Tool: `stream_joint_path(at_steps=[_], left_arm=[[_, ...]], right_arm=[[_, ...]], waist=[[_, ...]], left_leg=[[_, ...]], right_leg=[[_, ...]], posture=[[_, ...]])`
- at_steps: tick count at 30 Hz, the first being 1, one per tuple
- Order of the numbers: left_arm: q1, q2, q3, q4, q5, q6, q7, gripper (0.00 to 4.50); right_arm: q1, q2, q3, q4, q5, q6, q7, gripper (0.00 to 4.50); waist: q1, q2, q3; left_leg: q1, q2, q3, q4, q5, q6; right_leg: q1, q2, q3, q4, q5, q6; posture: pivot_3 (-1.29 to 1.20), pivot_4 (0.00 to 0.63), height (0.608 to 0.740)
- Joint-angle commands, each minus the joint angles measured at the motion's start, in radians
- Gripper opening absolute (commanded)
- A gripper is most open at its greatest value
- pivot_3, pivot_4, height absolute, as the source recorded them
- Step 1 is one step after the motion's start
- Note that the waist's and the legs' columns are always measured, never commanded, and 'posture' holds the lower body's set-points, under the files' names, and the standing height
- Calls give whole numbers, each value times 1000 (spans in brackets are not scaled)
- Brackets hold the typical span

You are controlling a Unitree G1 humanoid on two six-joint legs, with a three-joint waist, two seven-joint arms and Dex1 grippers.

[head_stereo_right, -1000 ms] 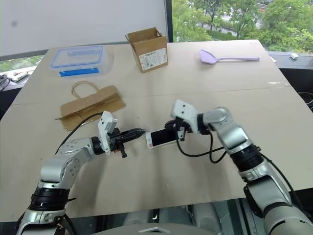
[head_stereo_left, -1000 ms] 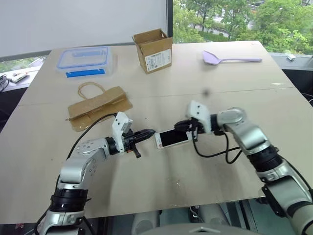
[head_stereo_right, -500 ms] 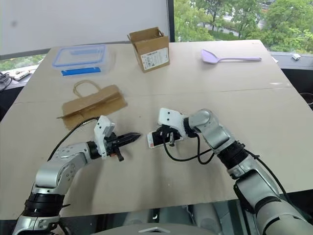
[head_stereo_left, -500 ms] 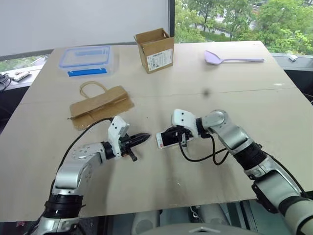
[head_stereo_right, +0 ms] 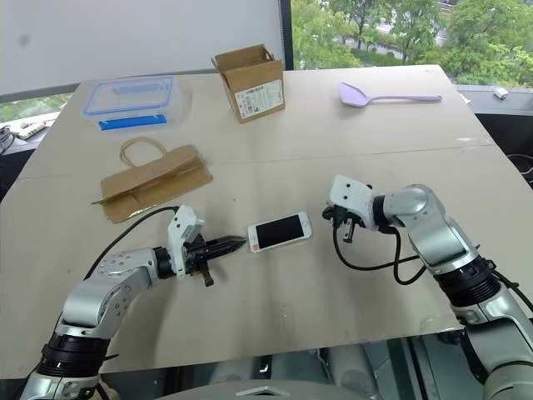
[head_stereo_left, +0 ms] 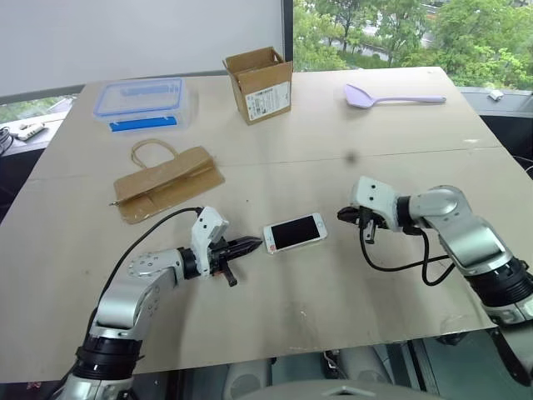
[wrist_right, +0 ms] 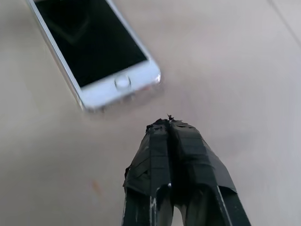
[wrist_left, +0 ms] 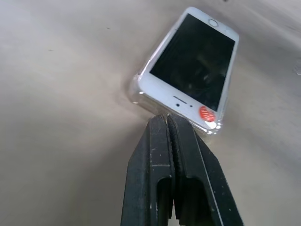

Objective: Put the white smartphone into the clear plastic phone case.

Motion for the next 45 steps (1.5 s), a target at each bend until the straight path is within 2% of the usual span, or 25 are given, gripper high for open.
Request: stream_joint_path(at_steps=[1, 7, 12, 19, 24, 36, 45], left_arm=[[-14, 11, -9, -39, -2, -9, -11, 44], [-17, 11, -20, -49, -4, -1, -7, 44], [-19, 7, -25, -55, -7, 1, -4, 44], [-22, 15, 72, -48, -97, 5, -29, 44], [-60, 25, 44, -74, -132, 21, -77, 44], [-156, -46, -180, 70, 102, -78, -15, 44], [-142, -57, -199, 87, 141, -98, -2, 44]], right_arm=[[-11, 57, 39, -31, 4, -16, -6, 0], [-2, 113, 103, -12, -3, -32, 19, 0], [3, 120, 99, -13, 4, -32, 19, 0], [31, 67, -7, -59, 48, -7, -10, 0], [65, 54, -78, -104, 115, 15, -15, 0], [52, 71, -80, -94, 135, 28, -75, 0], [-28, 117, -16, 49, 104, 23, -66, 0]], waist=[[0, 0, 0], [1, -1, 1], [10, -1, 1], [10, -2, 1], [8, -2, 1], [7, -2, 2], [7, -2, 1]], left_leg=[[0, 0, 0, 0, 0, 0], [0, 0, 1, 0, 0, 0], [0, 0, 0, 0, 0, 0], [0, -1, 1, 1, 0, 0], [0, -1, 0, 0, 0, 0], [0, -1, 0, 0, 0, 0], [1, -1, 0, 1, 0, 0]], right_leg=[[0, 0, 0, 0, 0, 0], [0, 0, 1, 0, 0, 1], [0, 0, 0, 0, 0, 0], [1, -2, 0, 0, 0, 0], [0, -2, 0, 0, 0, 0], [0, 0, 0, 0, 2, 3], [1, 0, 0, 0, 2, 3]], posture=[[0, 150, 740], [0, 150, 740], [0, 150, 740], [0, 150, 740], [0, 150, 740], [0, 150, 740], [0, 150, 740]])
